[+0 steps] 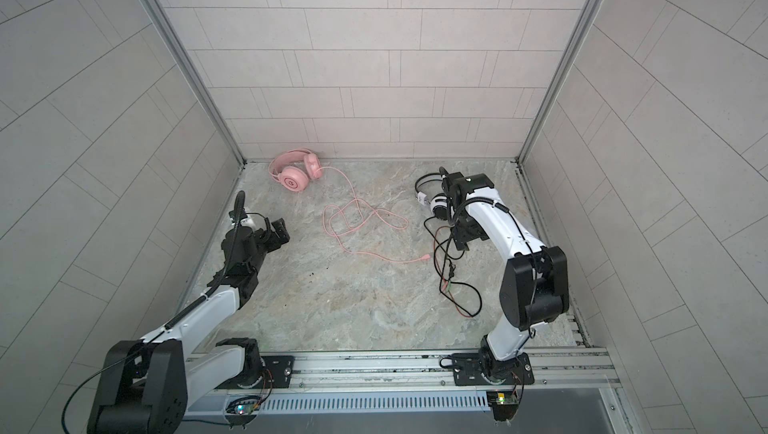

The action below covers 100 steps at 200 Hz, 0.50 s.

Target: Wrap the headphones

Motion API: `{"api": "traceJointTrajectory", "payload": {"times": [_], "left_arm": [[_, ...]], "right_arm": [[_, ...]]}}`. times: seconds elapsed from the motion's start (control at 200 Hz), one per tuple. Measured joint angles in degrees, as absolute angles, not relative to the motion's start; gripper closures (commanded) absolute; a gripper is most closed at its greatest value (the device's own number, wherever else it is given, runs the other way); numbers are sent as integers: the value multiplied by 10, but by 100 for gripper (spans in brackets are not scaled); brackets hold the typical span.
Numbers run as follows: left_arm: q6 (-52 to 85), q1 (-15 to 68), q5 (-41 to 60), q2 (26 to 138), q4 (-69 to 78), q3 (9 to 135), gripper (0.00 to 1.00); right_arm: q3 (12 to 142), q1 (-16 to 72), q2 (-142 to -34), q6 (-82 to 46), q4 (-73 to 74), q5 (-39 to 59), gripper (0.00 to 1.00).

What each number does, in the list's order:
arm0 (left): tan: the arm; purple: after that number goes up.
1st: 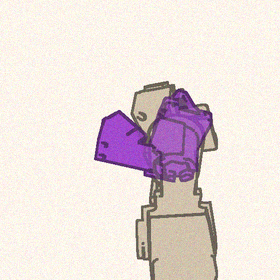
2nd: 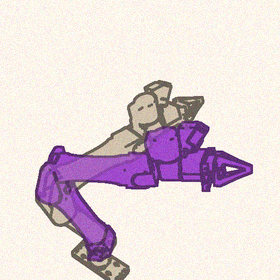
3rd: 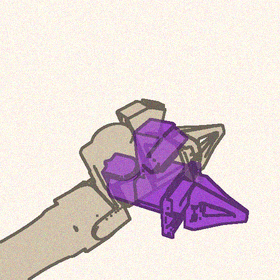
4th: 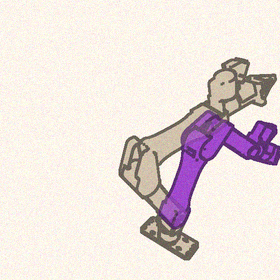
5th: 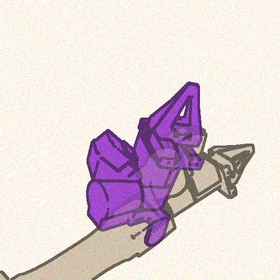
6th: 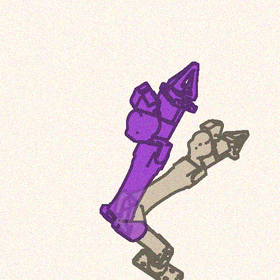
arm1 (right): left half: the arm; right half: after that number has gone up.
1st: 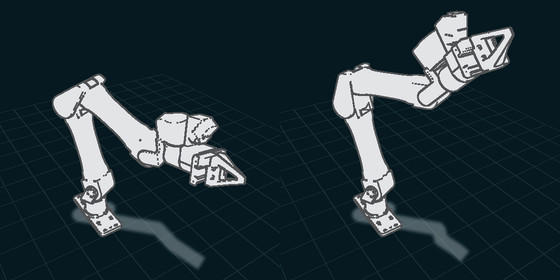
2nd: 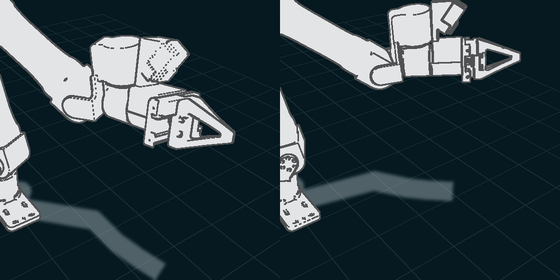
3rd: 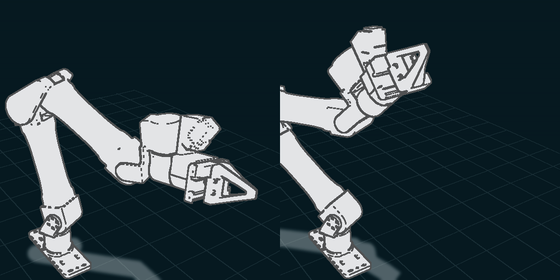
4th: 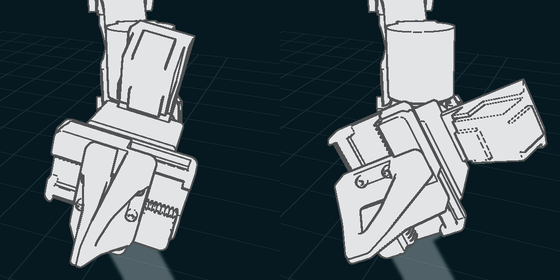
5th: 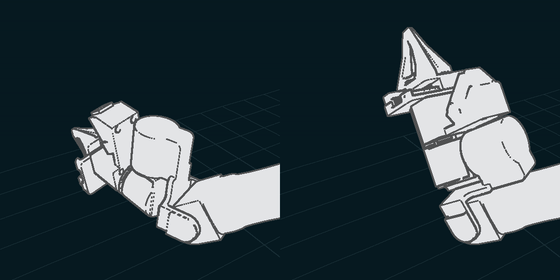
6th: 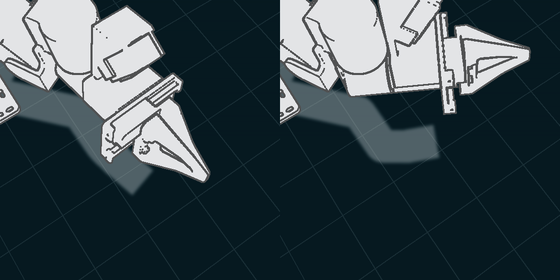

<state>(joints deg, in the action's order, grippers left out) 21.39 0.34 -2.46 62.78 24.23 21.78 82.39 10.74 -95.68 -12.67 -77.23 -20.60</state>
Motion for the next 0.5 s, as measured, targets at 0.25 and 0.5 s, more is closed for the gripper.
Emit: {"api": "traceJointTrajectory", "payload": {"times": [0.25,0.5], "left_arm": [[222,3,-15,637,260,212,0],[227,3,-15,650,263,212,0]], "right_arm": [[834,99,-982,-142,-781,-238,0],[853,104,-957,-149,-774,-220,1]]}}
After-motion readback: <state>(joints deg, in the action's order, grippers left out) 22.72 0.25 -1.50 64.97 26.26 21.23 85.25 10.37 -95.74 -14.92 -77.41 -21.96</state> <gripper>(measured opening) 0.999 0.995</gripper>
